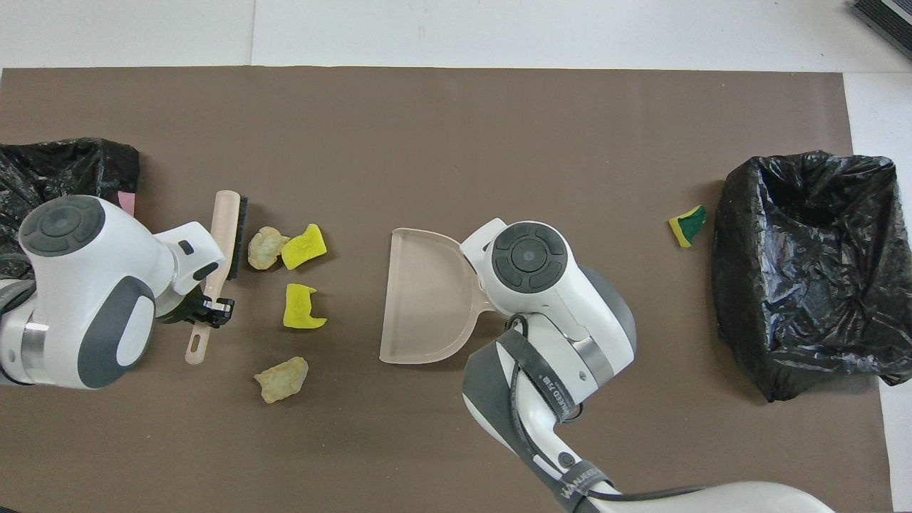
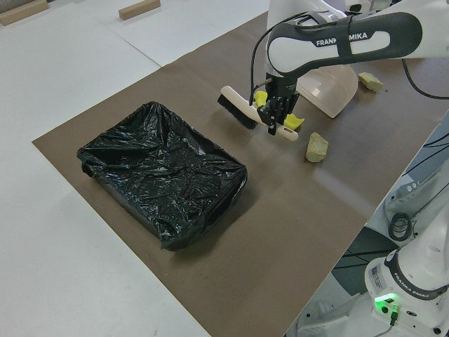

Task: Sweep and dump trash in bin
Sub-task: 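Sweep the sponge pieces toward the dustpan with the left gripper's brush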

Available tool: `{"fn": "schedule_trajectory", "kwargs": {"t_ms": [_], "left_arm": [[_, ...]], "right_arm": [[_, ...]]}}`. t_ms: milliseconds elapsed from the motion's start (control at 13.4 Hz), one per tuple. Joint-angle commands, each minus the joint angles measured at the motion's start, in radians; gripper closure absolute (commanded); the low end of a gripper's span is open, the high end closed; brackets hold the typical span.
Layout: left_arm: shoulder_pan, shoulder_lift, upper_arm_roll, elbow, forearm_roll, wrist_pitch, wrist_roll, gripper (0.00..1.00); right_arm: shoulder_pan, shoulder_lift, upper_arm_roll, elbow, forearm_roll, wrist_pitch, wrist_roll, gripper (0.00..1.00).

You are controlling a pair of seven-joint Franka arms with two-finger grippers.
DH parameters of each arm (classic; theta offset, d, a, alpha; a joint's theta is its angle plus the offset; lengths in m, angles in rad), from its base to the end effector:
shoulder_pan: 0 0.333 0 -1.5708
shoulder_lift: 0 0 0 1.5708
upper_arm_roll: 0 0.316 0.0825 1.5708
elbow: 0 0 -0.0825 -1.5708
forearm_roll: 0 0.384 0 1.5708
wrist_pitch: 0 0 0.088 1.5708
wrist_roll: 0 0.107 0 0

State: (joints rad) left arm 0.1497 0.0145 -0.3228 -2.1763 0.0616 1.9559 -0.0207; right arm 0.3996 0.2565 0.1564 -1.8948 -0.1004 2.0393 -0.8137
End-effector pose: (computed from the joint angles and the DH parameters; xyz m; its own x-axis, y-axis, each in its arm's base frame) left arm 0.5014 -0.0834 0.3677 0.9577 -0.1710 -0.2315 -0.1873 -0.9810 -0.0503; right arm 0.5163 0.3094 0.3617 0.1497 0.9829 -0.1071 0.9866 -0.1556 -0.0485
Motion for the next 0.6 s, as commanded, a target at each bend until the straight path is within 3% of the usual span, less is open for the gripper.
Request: {"fn": "schedule_trajectory", "kwargs": {"t_ms": [0, 298, 521], "left_arm": [[-0.068, -0.040, 0.013, -0.025, 0.015, -0.061, -0.016, 1.00], [-0.154, -0.071, -0.007, -0.062, -0.057, -0.057, -0.025, 1.00], [-0.159, -0.082, -0.123, -0.063, -0.112, -0.057, -0.028, 1.00]], "right_arm": [[0.008, 0.000, 0.002, -0.015, -0.024, 0.013, -0.013, 1.00], [0.021, 0.006, 0.000, -0.015, -0.024, 0.022, -0.012, 1.00], [0.025, 0.021, 0.002, -0.018, -0.027, 0.042, -0.010, 1.00]]}}
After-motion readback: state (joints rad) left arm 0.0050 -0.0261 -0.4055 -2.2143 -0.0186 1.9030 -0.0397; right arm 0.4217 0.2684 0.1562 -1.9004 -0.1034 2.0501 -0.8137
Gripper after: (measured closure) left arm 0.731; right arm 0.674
